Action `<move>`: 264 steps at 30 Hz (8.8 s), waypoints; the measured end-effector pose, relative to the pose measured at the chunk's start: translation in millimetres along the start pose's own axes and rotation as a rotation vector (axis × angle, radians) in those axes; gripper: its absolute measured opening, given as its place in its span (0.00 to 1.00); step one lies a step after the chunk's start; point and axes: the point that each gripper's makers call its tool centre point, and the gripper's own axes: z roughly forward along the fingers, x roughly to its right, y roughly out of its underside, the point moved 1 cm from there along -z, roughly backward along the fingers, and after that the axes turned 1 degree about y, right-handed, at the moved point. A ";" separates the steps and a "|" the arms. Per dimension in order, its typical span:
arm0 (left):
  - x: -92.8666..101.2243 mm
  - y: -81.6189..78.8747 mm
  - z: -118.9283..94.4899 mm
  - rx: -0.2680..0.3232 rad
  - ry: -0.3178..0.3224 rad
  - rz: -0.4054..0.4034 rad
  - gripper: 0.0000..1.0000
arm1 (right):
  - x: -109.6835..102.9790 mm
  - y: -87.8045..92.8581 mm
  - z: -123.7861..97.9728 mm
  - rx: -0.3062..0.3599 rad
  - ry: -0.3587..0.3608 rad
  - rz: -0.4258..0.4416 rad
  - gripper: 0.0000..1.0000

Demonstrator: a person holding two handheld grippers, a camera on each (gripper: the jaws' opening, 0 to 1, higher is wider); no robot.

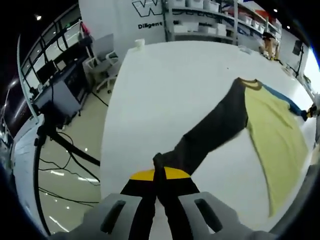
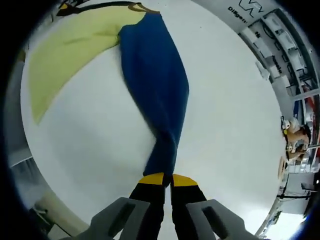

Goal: Fold the garment on the visible template until the final outline fits inside the template.

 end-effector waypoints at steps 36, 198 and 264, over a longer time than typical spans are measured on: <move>29.9 25.8 6.3 0.032 0.100 0.249 0.30 | -3.6 4.3 -28.5 0.037 -0.004 -0.026 0.11; 75.9 2.5 -3.6 0.232 0.246 0.269 0.66 | -126.9 36.6 -46.1 0.205 0.013 0.168 0.58; 302.4 88.6 -46.3 0.135 0.683 0.573 0.75 | -15.6 7.0 -22.2 0.331 0.168 0.212 0.36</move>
